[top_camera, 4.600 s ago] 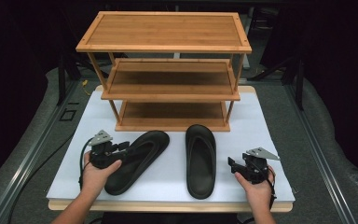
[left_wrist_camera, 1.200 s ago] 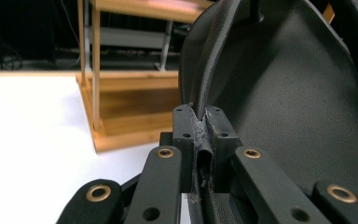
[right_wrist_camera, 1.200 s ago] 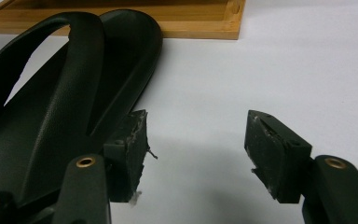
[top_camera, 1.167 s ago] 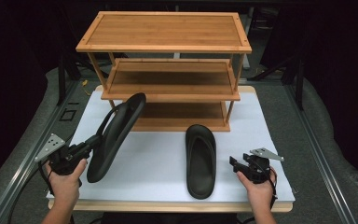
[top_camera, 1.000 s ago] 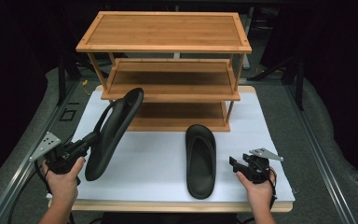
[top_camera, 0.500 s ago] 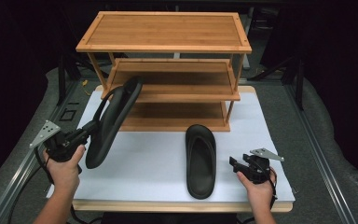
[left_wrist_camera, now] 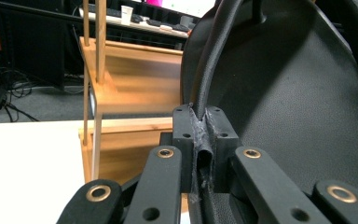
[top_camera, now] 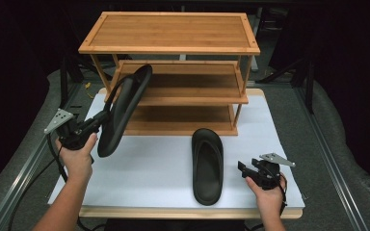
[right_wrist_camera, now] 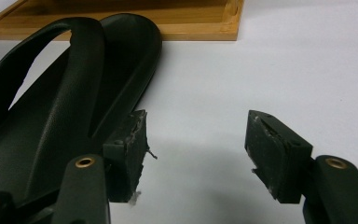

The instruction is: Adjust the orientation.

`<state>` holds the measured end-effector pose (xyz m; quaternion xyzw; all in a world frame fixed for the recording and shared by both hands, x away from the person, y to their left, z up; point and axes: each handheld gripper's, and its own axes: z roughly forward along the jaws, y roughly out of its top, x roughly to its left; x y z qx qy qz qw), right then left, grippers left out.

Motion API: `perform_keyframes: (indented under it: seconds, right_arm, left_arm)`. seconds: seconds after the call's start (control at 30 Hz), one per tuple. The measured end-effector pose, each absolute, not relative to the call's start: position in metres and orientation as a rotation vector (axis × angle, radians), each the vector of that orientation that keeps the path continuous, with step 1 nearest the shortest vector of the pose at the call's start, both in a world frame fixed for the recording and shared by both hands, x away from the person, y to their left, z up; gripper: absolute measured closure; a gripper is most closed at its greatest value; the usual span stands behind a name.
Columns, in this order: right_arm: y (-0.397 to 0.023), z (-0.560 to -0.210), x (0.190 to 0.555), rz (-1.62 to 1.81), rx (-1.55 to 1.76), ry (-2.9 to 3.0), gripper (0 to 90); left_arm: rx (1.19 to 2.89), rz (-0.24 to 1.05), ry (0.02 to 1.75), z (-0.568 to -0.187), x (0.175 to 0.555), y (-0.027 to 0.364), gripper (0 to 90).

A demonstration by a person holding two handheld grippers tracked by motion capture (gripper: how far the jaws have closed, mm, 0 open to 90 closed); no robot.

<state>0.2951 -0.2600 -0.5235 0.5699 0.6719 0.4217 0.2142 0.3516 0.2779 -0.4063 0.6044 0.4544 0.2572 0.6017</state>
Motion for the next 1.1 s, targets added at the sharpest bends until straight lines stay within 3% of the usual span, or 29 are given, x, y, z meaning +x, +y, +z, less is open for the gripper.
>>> perform_keyframes:
  seconds: [0.37, 1.1]
  right_arm:
    - [-0.262, -0.521, 0.293, 1.191, 1.579, 1.858, 38.5]
    - [-0.266, -0.52, 0.291, 1.21, 1.581, 1.846, 38.4]
  left_arm:
    - [1.381, 0.615, 1.087, -0.385, 0.391, 0.267, 84.5]
    - [1.383, 0.701, 1.158, -0.381, 0.452, 0.214, 84.5]
